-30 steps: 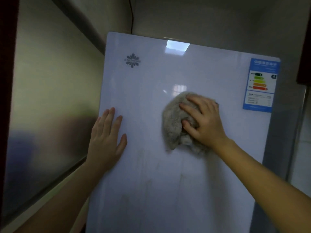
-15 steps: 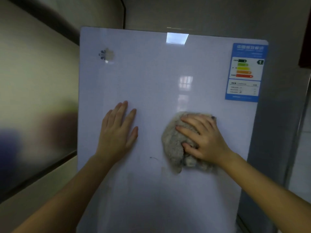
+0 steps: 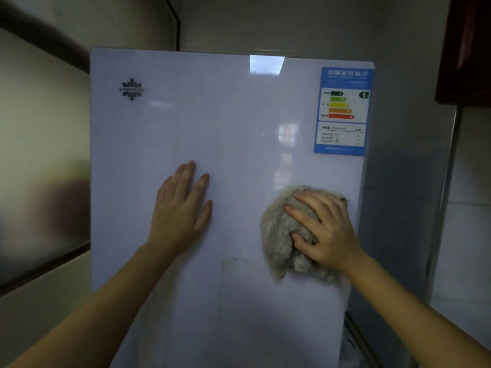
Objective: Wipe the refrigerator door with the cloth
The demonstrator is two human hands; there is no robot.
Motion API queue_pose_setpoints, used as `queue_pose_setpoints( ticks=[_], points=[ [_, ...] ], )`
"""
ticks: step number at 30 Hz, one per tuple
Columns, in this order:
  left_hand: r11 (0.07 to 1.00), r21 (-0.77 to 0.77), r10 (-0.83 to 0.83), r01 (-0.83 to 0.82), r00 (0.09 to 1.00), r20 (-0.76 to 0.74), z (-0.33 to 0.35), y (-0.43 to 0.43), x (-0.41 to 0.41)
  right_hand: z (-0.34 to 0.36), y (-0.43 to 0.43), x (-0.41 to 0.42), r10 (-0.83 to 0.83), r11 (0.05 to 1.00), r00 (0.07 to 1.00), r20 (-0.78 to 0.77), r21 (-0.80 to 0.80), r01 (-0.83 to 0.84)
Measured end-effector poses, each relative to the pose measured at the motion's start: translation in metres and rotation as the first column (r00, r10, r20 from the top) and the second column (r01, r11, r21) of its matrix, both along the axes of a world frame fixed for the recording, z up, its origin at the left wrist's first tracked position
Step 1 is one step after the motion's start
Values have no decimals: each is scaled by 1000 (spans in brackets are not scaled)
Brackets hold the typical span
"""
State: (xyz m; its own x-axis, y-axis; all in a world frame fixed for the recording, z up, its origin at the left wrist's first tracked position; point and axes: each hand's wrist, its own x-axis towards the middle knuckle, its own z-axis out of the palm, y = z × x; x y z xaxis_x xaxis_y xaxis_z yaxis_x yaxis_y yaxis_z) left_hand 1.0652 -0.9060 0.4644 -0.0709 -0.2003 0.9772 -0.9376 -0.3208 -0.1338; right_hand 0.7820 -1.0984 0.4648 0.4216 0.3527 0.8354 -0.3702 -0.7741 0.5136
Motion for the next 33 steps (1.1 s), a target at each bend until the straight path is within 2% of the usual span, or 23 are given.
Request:
queue_pose_setpoints(
  ticks=[3,10,12,16,18,23,26,28,31,33],
  points=[
    [1000,-20,4,-3,1000,22,0,0,1,17,-11,-14,-28,1000,999,27,-12,28],
    [999,-35,8,-8,1000,16,-5,-5,2,53,-4,-9,-31,993,981,193,120,8],
    [999,-38,8,-8,1000,13,-5,-5,2,39,-2,-5,-20,992,986,163,127,-1],
    [1000,-22,13,-12,1000,17,-4,-4,6,7,-17,-25,-26,999,999,-33,-40,24],
    [1000,-14,22,-22,999,23,-4,-2,6,11,-24,-38,-55,997,997,-47,-59,52],
    [1000,-12,9,-9,1000,-1,-4,-4,2,50,-19,-40,-61,993,988,144,111,46],
    [1000,-20,9,-8,1000,9,-4,-2,2,47,-8,-22,-54,983,977,207,183,16],
    [1000,-24,17,-16,1000,10,-5,0,3,30,0,-9,-31,987,989,141,158,8],
    [999,-31,12,-11,1000,20,-4,6,8,-1,4,4,-10,1000,991,-134,-29,6],
    [1000,-29,11,-9,999,50,-6,20,18,-12,2,5,-42,993,964,-262,-122,10]
  ],
)
